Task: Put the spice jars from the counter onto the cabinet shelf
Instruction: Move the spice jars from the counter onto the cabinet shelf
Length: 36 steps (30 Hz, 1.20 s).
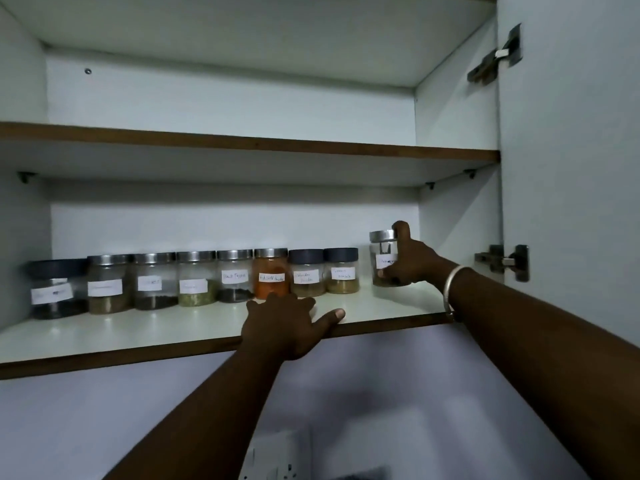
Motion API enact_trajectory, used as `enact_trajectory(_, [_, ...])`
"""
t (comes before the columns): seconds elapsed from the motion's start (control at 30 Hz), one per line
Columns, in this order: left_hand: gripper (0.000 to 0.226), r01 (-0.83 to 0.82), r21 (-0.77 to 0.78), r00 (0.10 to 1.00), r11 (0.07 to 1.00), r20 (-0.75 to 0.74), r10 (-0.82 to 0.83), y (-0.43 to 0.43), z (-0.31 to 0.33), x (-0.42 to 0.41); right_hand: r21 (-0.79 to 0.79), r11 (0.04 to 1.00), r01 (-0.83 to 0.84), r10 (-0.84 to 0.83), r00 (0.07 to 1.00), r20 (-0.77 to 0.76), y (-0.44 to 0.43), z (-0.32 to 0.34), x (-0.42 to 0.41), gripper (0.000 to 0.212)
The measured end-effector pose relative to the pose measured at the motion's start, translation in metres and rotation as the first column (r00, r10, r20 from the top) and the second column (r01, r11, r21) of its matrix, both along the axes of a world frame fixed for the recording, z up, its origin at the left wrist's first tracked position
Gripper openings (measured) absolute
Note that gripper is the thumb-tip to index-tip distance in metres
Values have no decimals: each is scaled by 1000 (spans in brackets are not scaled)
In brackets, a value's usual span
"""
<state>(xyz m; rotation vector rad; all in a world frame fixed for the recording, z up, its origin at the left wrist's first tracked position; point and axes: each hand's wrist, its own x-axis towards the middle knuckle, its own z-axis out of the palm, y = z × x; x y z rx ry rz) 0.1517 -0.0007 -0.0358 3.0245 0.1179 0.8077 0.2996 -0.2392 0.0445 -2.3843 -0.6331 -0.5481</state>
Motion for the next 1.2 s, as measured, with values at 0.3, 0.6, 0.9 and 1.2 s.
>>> enact_trajectory(0.3, [111,26,63,996,998,78,-31,8,-9,15,20,1000,-15,17,992,-125,38,-18,101,85])
enact_trajectory(0.6, [109,37,87,992,996,117,-47,10,-12,20,129,988,-84,103,984,-148,36,-25,119,101])
enact_trajectory(0.9, [109,35,90,988,995,146,-48,8,-10,13,39,999,34,-13,901,-433,29,-26,79,140])
enact_trajectory(1.2, [96,3,68,998,998,65,-8,2,-4,2,-302,946,-119,28,956,-291,48,-55,-37,78])
